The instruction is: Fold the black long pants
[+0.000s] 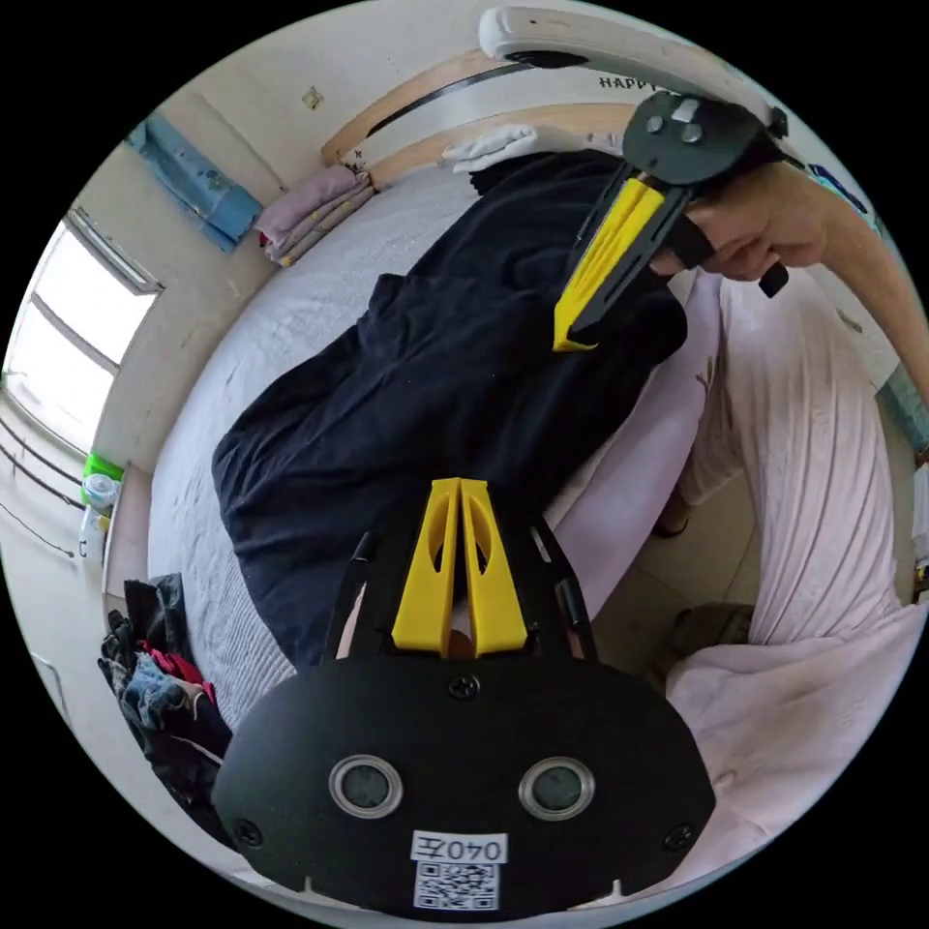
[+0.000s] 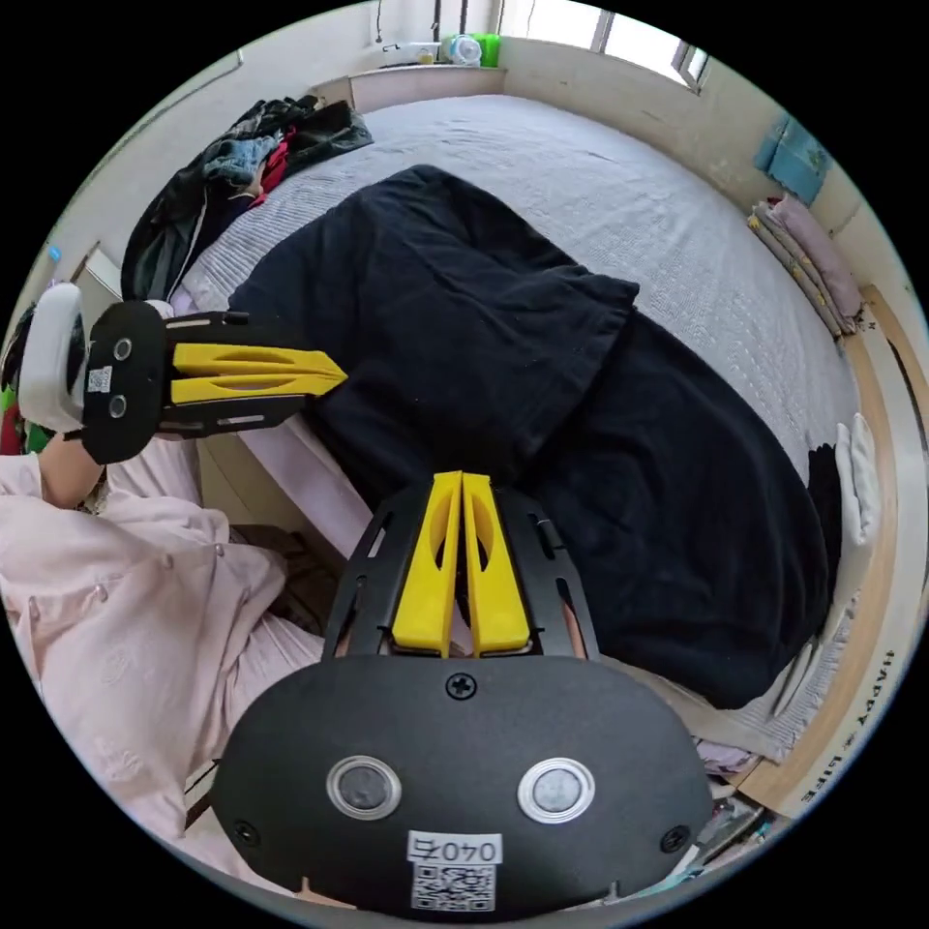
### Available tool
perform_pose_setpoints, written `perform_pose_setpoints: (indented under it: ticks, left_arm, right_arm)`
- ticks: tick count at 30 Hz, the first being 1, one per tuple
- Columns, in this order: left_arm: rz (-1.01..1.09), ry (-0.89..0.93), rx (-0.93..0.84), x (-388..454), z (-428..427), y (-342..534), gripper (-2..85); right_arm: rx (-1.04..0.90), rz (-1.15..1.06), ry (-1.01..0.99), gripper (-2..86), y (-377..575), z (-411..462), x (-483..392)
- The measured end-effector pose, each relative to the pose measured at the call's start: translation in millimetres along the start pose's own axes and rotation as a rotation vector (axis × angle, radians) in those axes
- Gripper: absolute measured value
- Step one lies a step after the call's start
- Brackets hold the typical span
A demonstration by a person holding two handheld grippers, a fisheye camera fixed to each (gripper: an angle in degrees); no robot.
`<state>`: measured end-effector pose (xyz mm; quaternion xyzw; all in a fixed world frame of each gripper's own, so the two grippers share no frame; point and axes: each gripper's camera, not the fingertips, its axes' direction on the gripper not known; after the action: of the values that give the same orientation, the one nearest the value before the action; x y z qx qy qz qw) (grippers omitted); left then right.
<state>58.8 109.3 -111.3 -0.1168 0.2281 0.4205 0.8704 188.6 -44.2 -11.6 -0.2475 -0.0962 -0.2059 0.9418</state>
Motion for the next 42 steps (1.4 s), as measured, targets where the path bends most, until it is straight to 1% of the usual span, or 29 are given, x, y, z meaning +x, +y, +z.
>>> perform_pose_setpoints:
  ticks: [1,2,3,6,8,11,12,13,14,15,16,17,18,20,21,22,23,24,25,26,27,28,29,31,33,35,40,41,42]
  left_arm:
    - [0.072,-0.059,-0.016,7,-5,-2,-0.8]
    - [0.09,-0.073,-0.02,6,-10,-4,-0.8]
    - [0.083,-0.083,0.004,1,-25,-4,-0.8]
    - [0.01,-0.001,0.183,-20,-66,-9,-0.9]
    - [0.014,0.027,0.225,-21,-71,-25,-0.9]
    - [0.061,0.047,0.211,-10,-51,-57,-0.9]
    - [0.076,0.124,0.185,-6,-39,-67,-0.9]
    - [0.106,0.247,0.145,0,-26,-74,-0.9]
    - [0.107,0.275,0.114,4,-18,-77,-0.9]
    - [0.12,0.216,0.131,13,-12,-76,-0.9]
    - [0.151,0.174,0.155,18,-13,-74,-0.9]
    - [0.153,0.168,0.15,18,-15,-74,-0.9]
    - [0.156,0.17,0.141,16,-17,-75,-0.9]
    - [0.186,0.164,0.151,14,-25,-71,-0.9]
    - [0.186,0.194,0.176,8,-38,-64,-0.9]
    - [0.155,0.229,0.242,-4,-57,-52,-0.9]
    - [0.137,0.232,0.275,-11,-67,-45,-0.9]
    - [0.101,0.187,0.311,-29,-81,-34,-0.9]
    - [0.051,0.092,0.312,-51,-87,-26,-0.9]
    - [0.022,0.043,0.306,-65,-86,-23,-0.9]
    - [-0.038,-0.027,0.269,-97,-79,-20,-0.9]
    - [-0.121,-0.051,0.208,-135,-65,-17,-0.9]
    - [-0.172,-0.046,0.184,-154,-59,-15,-0.9]
    - [-0.313,0.052,0.129,-221,-37,-5,-0.9]
    - [-0.373,0.102,0.14,-253,-29,2,-0.9]
    - [-0.354,0.144,0.107,-269,-20,1,-0.9]
    - [-0.266,0.123,-0.014,-276,17,-11,-0.9]
    - [-0.261,0.127,-0.029,-275,23,-11,-0.9]
    - [-0.254,0.119,-0.063,-273,35,-12,-0.9]
  right_arm:
    - [-0.013,-0.001,-0.02,-1.0,-1,-3,1]
    - [-0.046,-0.005,-0.055,-1.0,-5,-13,2]
    - [-0.03,-0.014,-0.011,-1.0,-9,-28,1]
    - [0.118,-0.013,0.091,-1.0,-29,-69,1]
    - [0.157,-0.012,0.151,-1.0,-54,-73,4]
    - [0.079,-0.006,0.189,-1.0,-102,-39,16]
    - [0.026,-0.009,0.166,-1.0,-119,-20,22]
    - [-0.002,-0.008,0.161,-1.0,-126,-10,26]
    - [-0.065,0.015,0.173,-1.0,-137,10,35]
    - [-0.125,0.029,0.179,-1.0,-144,30,47]
    - [-0.133,0.048,0.15,-1.0,-146,37,53]
    - [-0.115,0.116,0.078,-1.0,-148,38,67]
    - [-0.127,0.124,0.039,-1.0,-149,37,74]
    - [-0.14,0.099,0.018,-1.0,-147,36,76]
    - [-0.149,0.088,-0.007,-1.0,-144,29,77]
    - [-0.149,0.088,-0.01,-1.0,-141,23,78]
    - [-0.123,0.073,0.037,-1.0,-134,8,75]
    - [-0.077,0.051,0.091,-1.0,-124,-8,70]
    - [-0.058,0.043,0.104,-1.0,-120,-15,67]
    - [-0.02,0.026,0.098,-1.0,-112,-28,59]
    - [0.031,-0.004,0.068,-1.0,-104,-38,47]
    - [0.056,-0.023,0.049,-1.0,-101,-42,40]
    - [0.098,-0.064,0.015,-1.0,-94,-46,24]
    - [0.148,-0.124,-0.045,-1.0,-88,-44,0]
    - [0.175,-0.197,-0.144,-1.0,-89,-30,-31]
    - [0.192,-0.244,-0.211,-1.0,-96,-19,-51]
    - [0.24,-0.319,-0.375,-1.0,-118,15,-86]
    - [0.228,-0.331,-0.394,-1.0,-120,28,-92]
    - [0.154,-0.348,-0.375,-1.0,-119,48,-100]
